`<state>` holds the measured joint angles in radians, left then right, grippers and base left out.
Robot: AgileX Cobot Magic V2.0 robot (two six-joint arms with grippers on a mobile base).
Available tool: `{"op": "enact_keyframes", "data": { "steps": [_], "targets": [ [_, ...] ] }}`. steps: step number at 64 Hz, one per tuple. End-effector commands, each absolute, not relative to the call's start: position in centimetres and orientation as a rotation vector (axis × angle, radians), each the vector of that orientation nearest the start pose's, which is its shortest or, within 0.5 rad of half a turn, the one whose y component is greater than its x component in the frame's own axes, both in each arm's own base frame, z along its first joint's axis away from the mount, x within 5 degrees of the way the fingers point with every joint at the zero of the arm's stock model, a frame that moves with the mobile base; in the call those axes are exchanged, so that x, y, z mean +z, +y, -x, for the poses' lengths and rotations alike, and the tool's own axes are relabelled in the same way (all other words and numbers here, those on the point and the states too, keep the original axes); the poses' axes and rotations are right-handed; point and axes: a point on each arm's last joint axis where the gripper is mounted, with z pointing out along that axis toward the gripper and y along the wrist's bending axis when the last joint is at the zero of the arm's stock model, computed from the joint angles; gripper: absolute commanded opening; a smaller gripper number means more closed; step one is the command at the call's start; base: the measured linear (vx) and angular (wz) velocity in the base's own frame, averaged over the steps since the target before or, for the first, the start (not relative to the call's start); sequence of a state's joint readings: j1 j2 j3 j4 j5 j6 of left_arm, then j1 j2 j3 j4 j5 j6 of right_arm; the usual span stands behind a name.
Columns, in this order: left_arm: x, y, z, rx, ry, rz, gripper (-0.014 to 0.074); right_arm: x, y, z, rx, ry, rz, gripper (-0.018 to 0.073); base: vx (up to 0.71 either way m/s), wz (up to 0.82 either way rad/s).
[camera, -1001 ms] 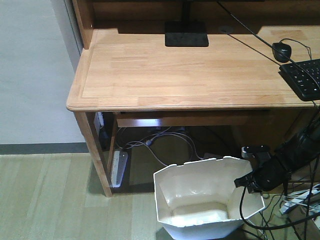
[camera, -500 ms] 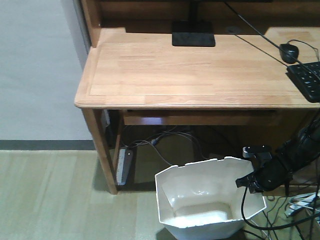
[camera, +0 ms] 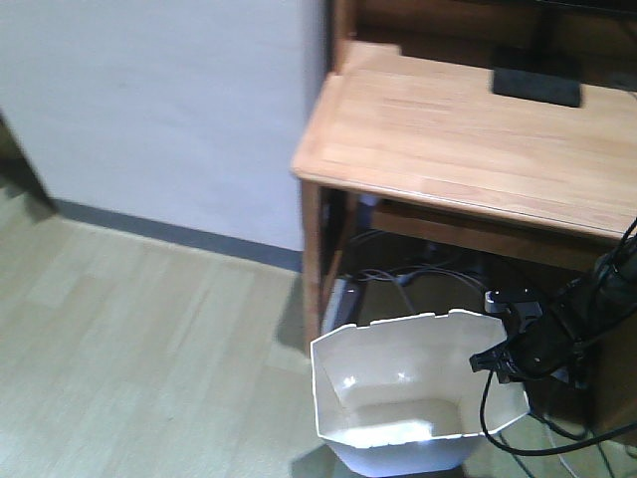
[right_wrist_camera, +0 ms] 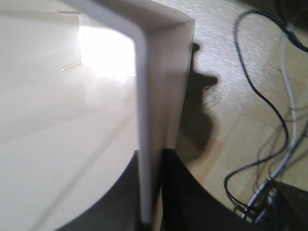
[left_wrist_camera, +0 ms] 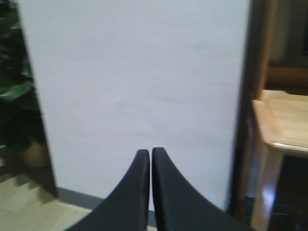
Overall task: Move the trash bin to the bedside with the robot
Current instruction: 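Turn the base toward the bed, holding the bin with the right gripper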
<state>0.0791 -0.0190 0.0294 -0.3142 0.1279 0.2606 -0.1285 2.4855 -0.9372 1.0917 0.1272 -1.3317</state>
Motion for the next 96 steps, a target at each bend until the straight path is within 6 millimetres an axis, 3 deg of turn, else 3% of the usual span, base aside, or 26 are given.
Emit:
{"op": "enact_keyframes", "data": {
  "steps": [1, 96],
  "targets": [
    [18.99, 0.28, -5.66, -0.004, 1.568, 0.100, -0.0006, -4.87, -2.03, -31.24, 0.289, 3.004, 0.197, -0.0003, -0.13, 0.70],
    [18.99, 0.28, -5.66, -0.004, 1.568, 0.100, -0.0006, -4.87, -2.04, -31.24, 0.288, 3.004, 0.197, -0.0003, 0.02, 0.55]
  ]
}}
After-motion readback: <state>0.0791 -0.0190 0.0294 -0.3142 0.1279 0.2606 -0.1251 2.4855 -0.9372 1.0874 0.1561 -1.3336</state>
